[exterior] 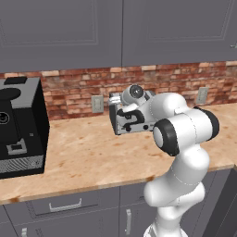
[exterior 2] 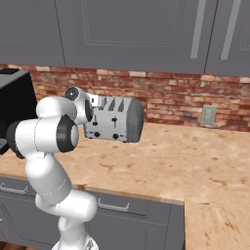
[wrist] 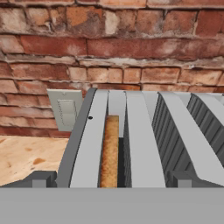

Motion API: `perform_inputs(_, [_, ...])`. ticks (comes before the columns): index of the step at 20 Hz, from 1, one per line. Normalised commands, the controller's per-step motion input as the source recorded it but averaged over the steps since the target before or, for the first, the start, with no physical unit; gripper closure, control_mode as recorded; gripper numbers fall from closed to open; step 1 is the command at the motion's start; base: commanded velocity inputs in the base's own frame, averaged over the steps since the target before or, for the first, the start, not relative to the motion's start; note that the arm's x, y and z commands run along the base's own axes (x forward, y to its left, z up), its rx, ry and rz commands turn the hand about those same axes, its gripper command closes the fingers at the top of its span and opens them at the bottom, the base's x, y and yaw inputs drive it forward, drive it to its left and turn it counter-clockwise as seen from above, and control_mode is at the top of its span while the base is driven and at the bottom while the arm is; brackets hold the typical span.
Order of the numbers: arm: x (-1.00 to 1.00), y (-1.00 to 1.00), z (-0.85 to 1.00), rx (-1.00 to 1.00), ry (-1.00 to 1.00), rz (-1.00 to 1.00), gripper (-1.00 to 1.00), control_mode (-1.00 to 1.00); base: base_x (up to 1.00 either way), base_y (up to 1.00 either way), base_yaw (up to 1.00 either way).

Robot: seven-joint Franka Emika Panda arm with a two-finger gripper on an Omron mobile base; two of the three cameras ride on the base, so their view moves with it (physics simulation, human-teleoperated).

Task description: Start the toaster. Once the lever pops up, take the bread to the plate on the dining counter.

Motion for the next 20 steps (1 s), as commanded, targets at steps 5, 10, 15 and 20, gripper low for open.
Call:
perform_inputs(5, [0.0, 0.0, 0.0, 0.0, 0.0, 0.0, -1.0, -1.0, 0.0, 0.0, 0.0])
perform_inputs(10, [0.0, 0.0, 0.0, 0.0, 0.0, 0.0, -1.0, -1.0, 0.0, 0.0, 0.0])
perform_inputs(15, [0.0, 0.0, 0.0, 0.0, 0.0, 0.0, -1.0, -1.0, 0.0, 0.0, 0.0])
perform_inputs(20, [0.0, 0.0, 0.0, 0.0, 0.0, 0.0, -1.0, -1.0, 0.0, 0.0, 0.0])
